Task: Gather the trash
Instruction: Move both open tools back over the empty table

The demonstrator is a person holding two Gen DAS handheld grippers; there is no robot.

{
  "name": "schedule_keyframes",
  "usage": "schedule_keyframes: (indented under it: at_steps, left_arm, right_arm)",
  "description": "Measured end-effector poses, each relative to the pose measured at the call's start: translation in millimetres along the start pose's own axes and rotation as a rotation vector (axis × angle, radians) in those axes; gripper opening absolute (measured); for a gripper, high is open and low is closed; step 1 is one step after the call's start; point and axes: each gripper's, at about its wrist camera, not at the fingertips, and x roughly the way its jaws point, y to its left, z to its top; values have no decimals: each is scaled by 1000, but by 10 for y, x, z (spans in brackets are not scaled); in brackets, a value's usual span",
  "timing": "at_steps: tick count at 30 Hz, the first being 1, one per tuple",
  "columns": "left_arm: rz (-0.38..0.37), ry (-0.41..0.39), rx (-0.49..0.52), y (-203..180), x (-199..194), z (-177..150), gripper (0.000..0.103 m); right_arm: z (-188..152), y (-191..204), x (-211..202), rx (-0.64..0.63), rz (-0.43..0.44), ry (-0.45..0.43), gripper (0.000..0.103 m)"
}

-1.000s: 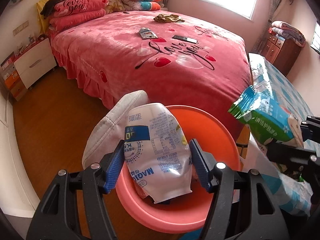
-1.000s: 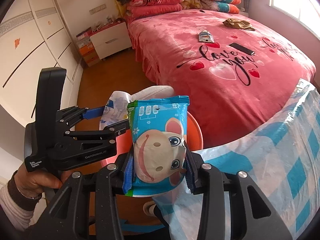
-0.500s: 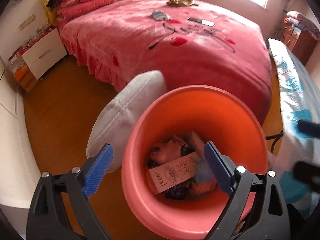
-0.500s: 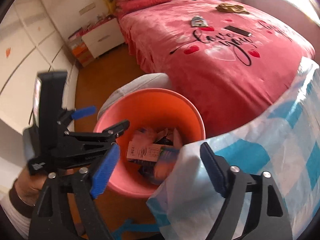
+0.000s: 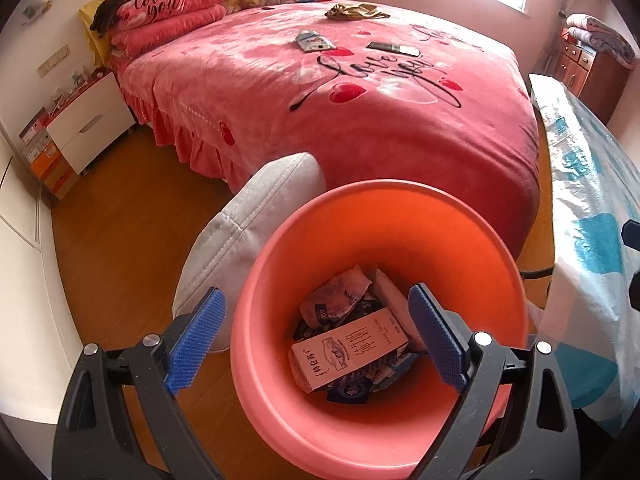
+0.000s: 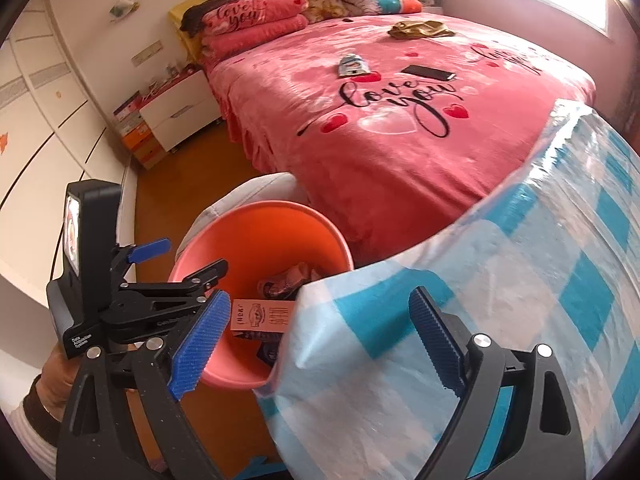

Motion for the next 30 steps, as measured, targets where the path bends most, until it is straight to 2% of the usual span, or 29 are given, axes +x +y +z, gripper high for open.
schedule_keyframes:
  at_steps: [14,16,30]
  left_arm:
    - [-7,-114,60,-356,-436,112,94]
    - [-9,-129,71,-422,-497,126,97]
    - [-60,-223,193,-1108,-923,173,98]
  right_arm:
    - [-240,-323,-456,65,-99,-103,90]
    - [-292,-388,-540,79,-115,-118,90]
    - [-725,-892,-1058,226,-208,-222,90]
